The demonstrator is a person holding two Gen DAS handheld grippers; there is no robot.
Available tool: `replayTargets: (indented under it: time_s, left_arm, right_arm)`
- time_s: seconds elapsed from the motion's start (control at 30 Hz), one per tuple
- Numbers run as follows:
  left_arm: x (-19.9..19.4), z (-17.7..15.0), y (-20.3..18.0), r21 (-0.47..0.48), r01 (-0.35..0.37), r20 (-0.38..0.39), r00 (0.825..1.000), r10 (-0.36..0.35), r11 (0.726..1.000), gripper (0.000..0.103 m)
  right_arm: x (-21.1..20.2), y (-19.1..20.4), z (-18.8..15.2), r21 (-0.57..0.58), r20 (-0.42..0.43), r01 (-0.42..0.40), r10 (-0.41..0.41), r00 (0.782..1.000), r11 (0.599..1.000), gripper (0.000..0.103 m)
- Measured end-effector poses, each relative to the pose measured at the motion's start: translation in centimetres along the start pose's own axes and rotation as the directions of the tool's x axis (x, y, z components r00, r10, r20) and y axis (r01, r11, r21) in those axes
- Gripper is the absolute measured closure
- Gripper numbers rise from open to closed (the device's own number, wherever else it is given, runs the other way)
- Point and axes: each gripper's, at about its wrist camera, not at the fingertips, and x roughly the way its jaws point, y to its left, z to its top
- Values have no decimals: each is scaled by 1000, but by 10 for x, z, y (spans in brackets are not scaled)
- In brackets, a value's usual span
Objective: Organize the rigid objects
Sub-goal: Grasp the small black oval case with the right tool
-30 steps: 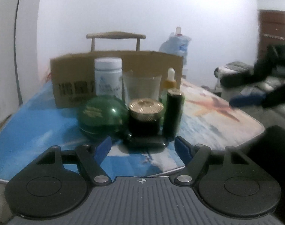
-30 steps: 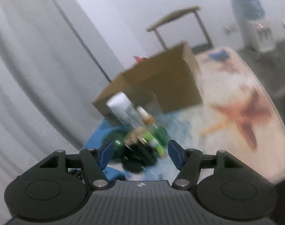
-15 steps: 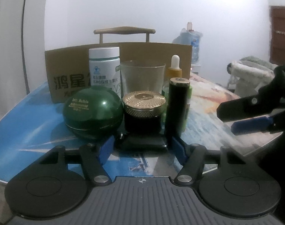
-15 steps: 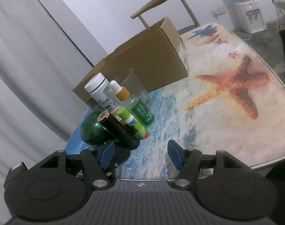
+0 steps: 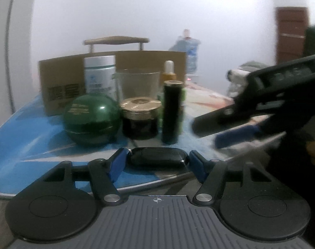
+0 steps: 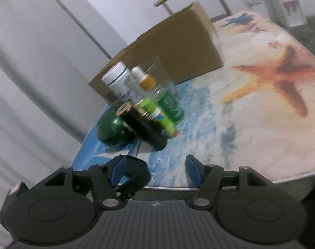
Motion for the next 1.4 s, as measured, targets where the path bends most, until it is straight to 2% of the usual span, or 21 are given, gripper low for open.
replayTargets:
  time_s: [0.07, 0.1, 0.3, 0.5, 0.57, 0.63, 0.67, 0.7, 0.73, 0.77, 1.13, 1.4]
  left_arm:
    - [2, 0, 5, 6, 94, 11, 996, -94, 996, 37]
    - [3, 0, 7, 16, 106, 10, 994, -107, 994, 37]
    - [7, 1, 10, 53, 164, 5, 986, -164, 985, 37]
    - [7, -2, 5, 104, 177, 11, 984, -179, 979, 37]
    - [5, -4, 2, 111, 177, 17, 984, -180, 978, 37]
    - [4, -4, -1, 125, 171, 19, 985, -174, 977, 37]
    - [5, -4, -1, 129, 169, 19, 985, -173, 977, 37]
    - [6, -3, 0, 127, 169, 20, 985, -172, 977, 37]
    - [6, -3, 0, 122, 166, 22, 985, -170, 978, 37]
    - [4, -4, 2, 110, 169, 22, 985, -173, 979, 37]
    - [-3, 1, 0, 136, 174, 30, 983, -179, 975, 37]
    - [-36, 38, 9, 183, 153, 80, 982, -170, 971, 37]
  right_arm:
    - [5, 6, 1, -56, -32, -20, 18, 999, 998, 36]
    - [7, 8, 2, -80, -45, -30, 26, 999, 996, 36]
    - [11, 24, 2, -246, -85, 1, -23, 996, 969, 37]
    - [22, 52, -1, -456, -144, 54, -133, 981, 888, 36]
    - [27, 59, 2, -496, -186, 48, -159, 970, 867, 41]
    - [32, 66, 5, -532, -238, 19, -170, 956, 847, 51]
    - [35, 70, 6, -557, -243, 27, -194, 950, 830, 52]
    - [37, 73, 4, -579, -239, 39, -215, 947, 814, 57]
    - [39, 76, 3, -605, -224, 58, -240, 944, 794, 65]
    - [39, 78, 1, -623, -206, 78, -260, 943, 779, 68]
    - [23, 77, -3, -572, -155, 91, -216, 964, 816, 67]
    - [-4, 104, 17, -536, -87, 55, -120, 989, 842, 67]
